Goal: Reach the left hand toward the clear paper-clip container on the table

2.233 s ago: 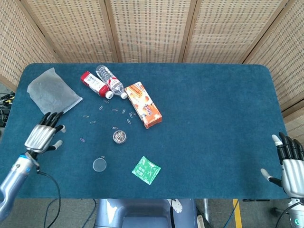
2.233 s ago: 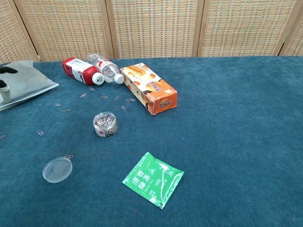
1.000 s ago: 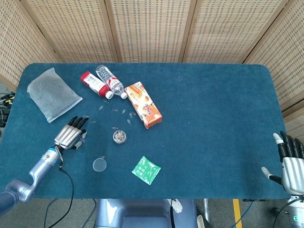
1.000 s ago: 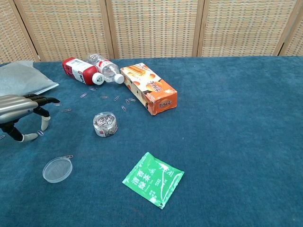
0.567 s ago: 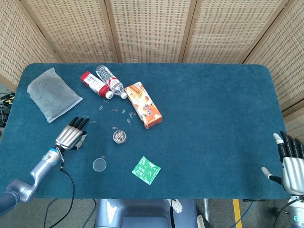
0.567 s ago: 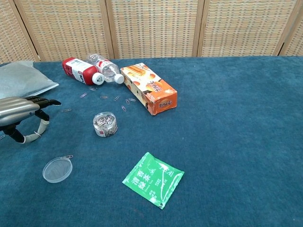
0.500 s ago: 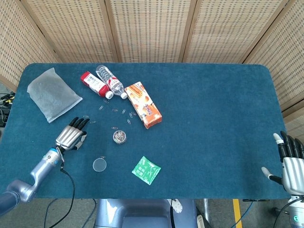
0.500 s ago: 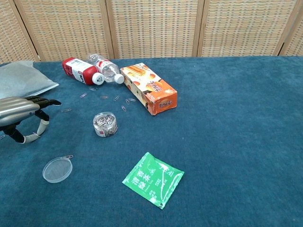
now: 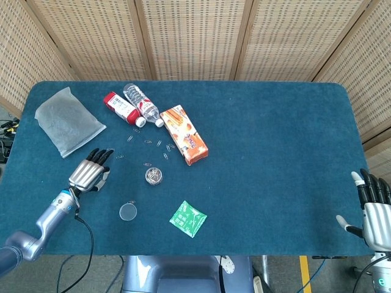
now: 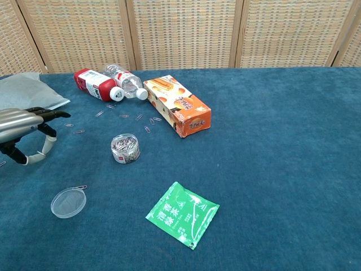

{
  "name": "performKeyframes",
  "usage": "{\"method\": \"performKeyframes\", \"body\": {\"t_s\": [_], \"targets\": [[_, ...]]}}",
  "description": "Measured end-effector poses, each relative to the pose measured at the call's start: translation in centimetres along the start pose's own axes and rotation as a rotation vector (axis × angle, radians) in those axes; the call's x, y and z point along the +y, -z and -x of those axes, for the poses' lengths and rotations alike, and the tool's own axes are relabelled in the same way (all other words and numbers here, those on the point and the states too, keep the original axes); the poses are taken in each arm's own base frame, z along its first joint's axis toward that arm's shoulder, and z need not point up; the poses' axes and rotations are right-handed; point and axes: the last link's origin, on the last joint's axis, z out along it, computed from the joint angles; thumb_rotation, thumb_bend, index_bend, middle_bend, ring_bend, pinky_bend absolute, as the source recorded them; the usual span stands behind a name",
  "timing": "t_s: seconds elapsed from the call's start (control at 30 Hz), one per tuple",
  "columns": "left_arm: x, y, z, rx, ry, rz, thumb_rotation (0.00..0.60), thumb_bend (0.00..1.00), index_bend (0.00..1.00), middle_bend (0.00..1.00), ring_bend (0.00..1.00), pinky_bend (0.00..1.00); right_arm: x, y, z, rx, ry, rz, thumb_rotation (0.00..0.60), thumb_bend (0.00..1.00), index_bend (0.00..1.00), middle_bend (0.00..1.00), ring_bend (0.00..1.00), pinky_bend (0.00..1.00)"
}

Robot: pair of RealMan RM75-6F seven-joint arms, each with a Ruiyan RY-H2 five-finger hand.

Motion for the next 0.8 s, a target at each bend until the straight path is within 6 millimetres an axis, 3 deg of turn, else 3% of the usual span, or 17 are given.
{"method": "performKeyframes", "body": {"t_s": [0.3, 0.47, 0.6, 0.8], "targets": [[2.3, -0.9, -5.0, 0.134, 0.043, 0.075, 0.600, 0.40, 0.77, 0.00, 0.00, 0.00, 0.0, 0.0, 0.0, -0.002, -0.002, 0.000, 0.600, 0.00, 0.01, 0.00, 0.00, 0.00], [5.9, -2.9, -7.9, 0.167, 0.019, 0.133, 0.600, 0.40, 0.77, 0.00, 0.00, 0.00, 0.1, -0.2, 0.0, -0.006, -0.004, 0.005, 0.600, 0.00, 0.01, 0.00, 0.00, 0.00], [8.0, -4.5, -8.8, 0.162, -0.022, 0.132, 0.600, 0.40, 0.77, 0.00, 0.00, 0.00, 0.3, -0.3, 0.0, -0.008, -0.005, 0.008, 0.600, 0.00, 0.01, 0.00, 0.00, 0.00], [10.7, -6.1, -8.6, 0.130, -0.052, 0.135, 0.600, 0.40, 0.77, 0.00, 0.00, 0.00, 0.6, -0.3, -0.1, -0.007, -0.011, 0.017, 0.600, 0.00, 0.01, 0.00, 0.00, 0.00]]}}
